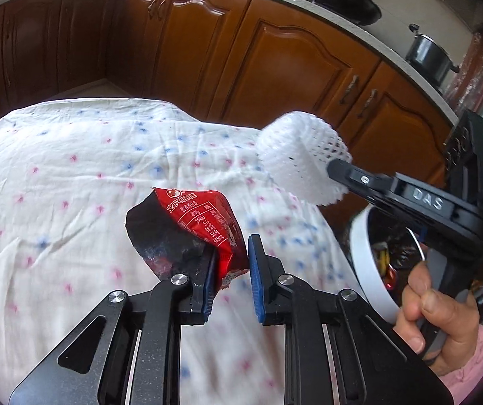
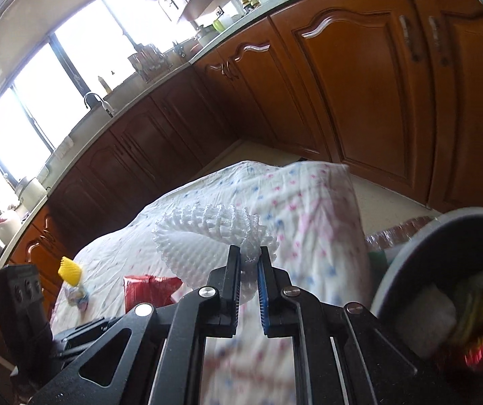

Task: Collect trash
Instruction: 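Grasp the red packet with the left tool while the right tool grasps the white foam sleeve, then carry the red packet and foam sleeve over the bin and release both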

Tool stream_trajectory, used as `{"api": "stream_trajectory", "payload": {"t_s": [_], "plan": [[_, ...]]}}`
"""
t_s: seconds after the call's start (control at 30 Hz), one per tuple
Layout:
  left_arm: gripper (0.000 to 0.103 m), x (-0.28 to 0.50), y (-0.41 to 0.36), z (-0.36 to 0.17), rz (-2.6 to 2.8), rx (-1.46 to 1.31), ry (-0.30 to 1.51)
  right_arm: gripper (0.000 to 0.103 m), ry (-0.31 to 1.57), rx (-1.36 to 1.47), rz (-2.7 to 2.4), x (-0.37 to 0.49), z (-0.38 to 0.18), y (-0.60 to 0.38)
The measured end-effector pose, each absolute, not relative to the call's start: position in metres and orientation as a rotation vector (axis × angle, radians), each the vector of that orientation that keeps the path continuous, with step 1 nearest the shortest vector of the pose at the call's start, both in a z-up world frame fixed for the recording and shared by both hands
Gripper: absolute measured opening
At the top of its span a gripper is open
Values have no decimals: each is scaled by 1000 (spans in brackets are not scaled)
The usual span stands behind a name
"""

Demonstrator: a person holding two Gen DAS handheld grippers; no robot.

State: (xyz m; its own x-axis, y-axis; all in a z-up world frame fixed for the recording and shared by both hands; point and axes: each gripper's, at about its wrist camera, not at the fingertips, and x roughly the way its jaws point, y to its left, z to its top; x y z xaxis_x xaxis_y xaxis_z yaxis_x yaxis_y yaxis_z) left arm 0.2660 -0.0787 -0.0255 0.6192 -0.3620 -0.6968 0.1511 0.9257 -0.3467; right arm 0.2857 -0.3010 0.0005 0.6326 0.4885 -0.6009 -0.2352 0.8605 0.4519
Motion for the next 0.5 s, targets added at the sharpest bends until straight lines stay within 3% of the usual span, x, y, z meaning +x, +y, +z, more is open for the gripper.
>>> {"api": "stream_trajectory", "payload": {"t_s": [0.5], "plan": [[16, 194, -124, -7, -373, -204, 867, 9, 720, 410, 370, 189, 7, -364]]}}
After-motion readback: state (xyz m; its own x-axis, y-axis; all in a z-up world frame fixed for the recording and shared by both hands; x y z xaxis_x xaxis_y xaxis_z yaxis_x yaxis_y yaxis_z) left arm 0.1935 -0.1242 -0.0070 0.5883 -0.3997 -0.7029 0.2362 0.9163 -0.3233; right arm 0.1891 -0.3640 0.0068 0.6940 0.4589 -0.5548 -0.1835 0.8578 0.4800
